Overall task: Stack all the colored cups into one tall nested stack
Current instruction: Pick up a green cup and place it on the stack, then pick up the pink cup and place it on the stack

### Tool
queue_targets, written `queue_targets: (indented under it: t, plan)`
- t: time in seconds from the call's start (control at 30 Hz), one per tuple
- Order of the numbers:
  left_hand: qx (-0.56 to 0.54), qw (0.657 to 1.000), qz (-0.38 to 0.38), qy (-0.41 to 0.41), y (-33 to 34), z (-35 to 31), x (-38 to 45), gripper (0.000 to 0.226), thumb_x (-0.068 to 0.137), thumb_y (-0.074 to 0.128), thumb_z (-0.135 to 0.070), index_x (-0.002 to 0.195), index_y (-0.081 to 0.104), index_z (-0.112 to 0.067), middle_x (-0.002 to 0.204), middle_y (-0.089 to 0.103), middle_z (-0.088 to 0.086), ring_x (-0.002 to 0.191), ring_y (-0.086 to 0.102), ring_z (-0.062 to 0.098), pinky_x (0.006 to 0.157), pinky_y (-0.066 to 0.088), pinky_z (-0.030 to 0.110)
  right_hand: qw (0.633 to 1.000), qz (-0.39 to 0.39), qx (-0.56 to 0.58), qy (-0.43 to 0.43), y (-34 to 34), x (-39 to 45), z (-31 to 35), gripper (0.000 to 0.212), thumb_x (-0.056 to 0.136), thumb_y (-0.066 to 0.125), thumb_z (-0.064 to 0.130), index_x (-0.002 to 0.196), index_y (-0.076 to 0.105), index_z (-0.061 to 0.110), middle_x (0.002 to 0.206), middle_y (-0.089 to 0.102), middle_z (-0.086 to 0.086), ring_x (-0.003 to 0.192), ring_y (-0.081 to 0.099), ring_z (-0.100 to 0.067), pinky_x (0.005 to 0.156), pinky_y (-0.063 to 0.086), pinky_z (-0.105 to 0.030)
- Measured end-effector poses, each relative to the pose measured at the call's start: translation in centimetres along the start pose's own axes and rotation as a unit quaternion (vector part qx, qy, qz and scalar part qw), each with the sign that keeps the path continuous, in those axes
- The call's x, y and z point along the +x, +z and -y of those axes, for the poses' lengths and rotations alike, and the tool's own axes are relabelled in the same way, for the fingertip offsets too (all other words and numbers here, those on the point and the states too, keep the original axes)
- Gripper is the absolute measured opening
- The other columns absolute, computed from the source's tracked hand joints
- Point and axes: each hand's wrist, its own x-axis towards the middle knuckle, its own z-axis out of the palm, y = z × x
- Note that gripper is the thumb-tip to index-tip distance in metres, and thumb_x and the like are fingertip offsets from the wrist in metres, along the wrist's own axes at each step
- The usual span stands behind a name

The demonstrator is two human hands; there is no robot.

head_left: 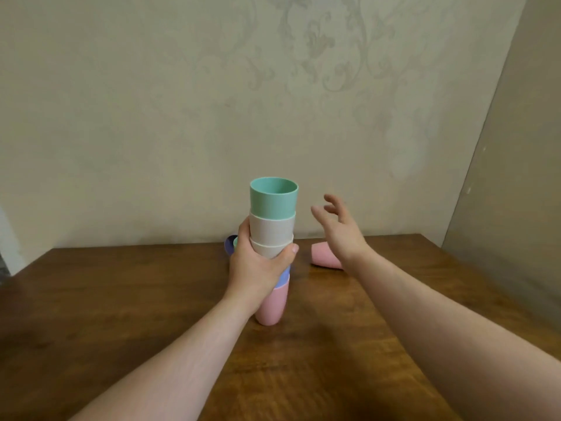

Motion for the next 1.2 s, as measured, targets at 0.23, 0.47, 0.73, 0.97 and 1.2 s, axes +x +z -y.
queue_targets:
  t: [0.23, 0.47, 0.73, 0.97, 1.2]
  plan:
    - [-0.023, 0.999, 0.020, 0.014, 1.0, 1.1, 1.5, 0.073, 0.074, 0.098, -0.025, 0.135, 0.059, -0.035, 0.118, 0.079, -0.015, 0.105, 0.076, 0.003, 0.090, 0.062, 0.030, 0.831, 0.100, -0.546, 0.021, -3.3, 3.4, -8.9, 0.085, 0.091, 0.071, 0.025, 0.163, 0.028, 0.040, 0.178, 0.002, 0.000, 0.158, 0.016, -0.044, 0.125, 0.030, -0.063]
    - [-0.017, 0.999, 0.024, 0.022, 1.0, 1.7, 1.9, 0.066, 0.070, 0.097, -0.027, 0.124, 0.060, -0.041, 0.118, 0.080, -0.011, 0.106, 0.078, 0.007, 0.084, 0.062, 0.021, 0.852, 0.065, -0.520, -0.007, -2.7, 2.8, -11.8, 0.083, 0.093, 0.069, 0.029, 0.163, 0.025, 0.039, 0.167, 0.028, -0.006, 0.152, 0.030, -0.037, 0.127, 0.029, -0.061]
    - [0.008, 0.999, 0.023, 0.025, 1.0, 1.6, 2.0, 0.067, 0.081, 0.094, -0.011, 0.135, 0.059, -0.030, 0.117, 0.078, -0.014, 0.101, 0.076, -0.001, 0.080, 0.060, 0.015, 0.931, 0.053, -0.359, 0.048, -3.5, 0.3, -10.9, 0.100, 0.083, 0.086, 0.026, 0.163, 0.027, 0.032, 0.159, 0.040, -0.002, 0.138, 0.054, -0.028, 0.113, 0.050, -0.046]
    - [0.032, 0.999, 0.023, 0.005, 0.6, 0.1, 0.9, 0.071, 0.078, 0.097, -0.026, 0.134, 0.055, -0.039, 0.114, 0.073, -0.023, 0.101, 0.072, -0.005, 0.081, 0.058, 0.022, 0.945, 0.025, -0.320, 0.065, -3.6, -1.8, -9.2, 0.092, 0.077, 0.089, 0.042, 0.155, 0.040, 0.033, 0.154, 0.042, 0.000, 0.133, 0.056, -0.028, 0.111, 0.054, -0.049]
    - [0.015, 0.998, 0.044, -0.032, -0.7, -0.7, -0.4, 0.086, 0.062, 0.098, -0.044, 0.136, 0.054, -0.043, 0.125, 0.076, -0.012, 0.114, 0.075, 0.015, 0.095, 0.064, 0.043, 0.958, 0.031, -0.276, 0.067, -3.7, -2.2, -6.6, 0.124, 0.070, 0.092, 0.042, 0.170, 0.019, 0.033, 0.158, 0.053, -0.005, 0.144, 0.051, -0.031, 0.116, 0.050, -0.049]
